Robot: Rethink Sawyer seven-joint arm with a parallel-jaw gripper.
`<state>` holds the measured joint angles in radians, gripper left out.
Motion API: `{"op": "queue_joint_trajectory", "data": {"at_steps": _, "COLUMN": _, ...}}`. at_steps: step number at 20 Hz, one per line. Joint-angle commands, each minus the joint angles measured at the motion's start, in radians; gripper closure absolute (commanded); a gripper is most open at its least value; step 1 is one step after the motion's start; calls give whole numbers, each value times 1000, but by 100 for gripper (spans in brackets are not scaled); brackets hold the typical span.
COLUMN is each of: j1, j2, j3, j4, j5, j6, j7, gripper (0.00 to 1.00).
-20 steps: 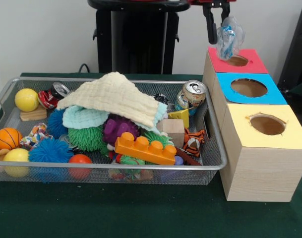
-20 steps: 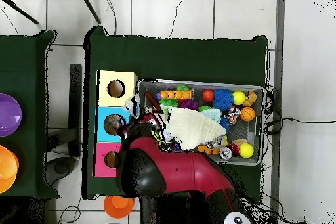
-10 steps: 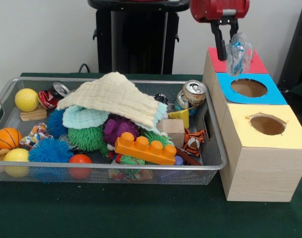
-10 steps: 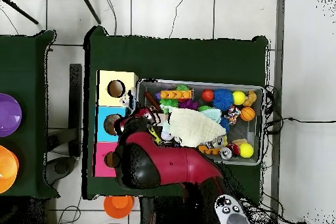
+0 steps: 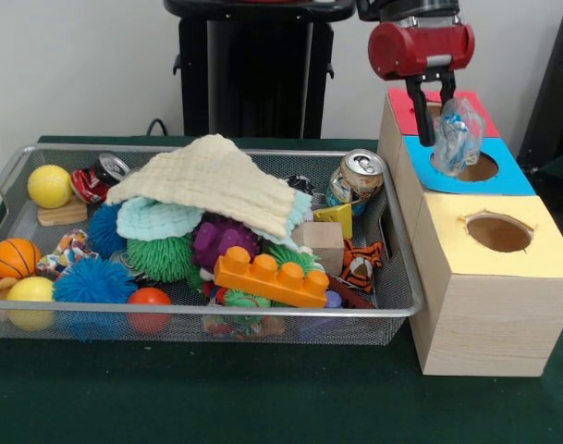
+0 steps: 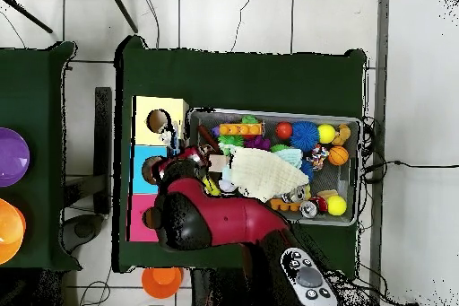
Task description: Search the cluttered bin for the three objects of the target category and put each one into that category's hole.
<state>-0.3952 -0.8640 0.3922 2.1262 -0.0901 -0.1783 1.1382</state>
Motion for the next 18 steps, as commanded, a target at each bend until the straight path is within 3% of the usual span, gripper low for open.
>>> {"op": "queue_joint_trajectory", "data": {"at_steps": 1, "j1": -11, "j2": 88, "j3": -19, "j4": -53, "j5": 34, "j6": -11, "j7": 256, "gripper": 100}}
{"op": "queue_joint_trajectory", "data": {"at_steps": 10, "j1": -26, "j2": 119, "j3": 29, "j4": -39, "j5": 13, "j6": 34, "j7": 236, "gripper": 100}}
{"op": "queue_joint_trajectory", "data": {"at_steps": 18, "j1": -15, "j2": 94, "j3": 41, "j4": -28, "j5": 20, "j6": 27, "j7": 249, "gripper": 100}}
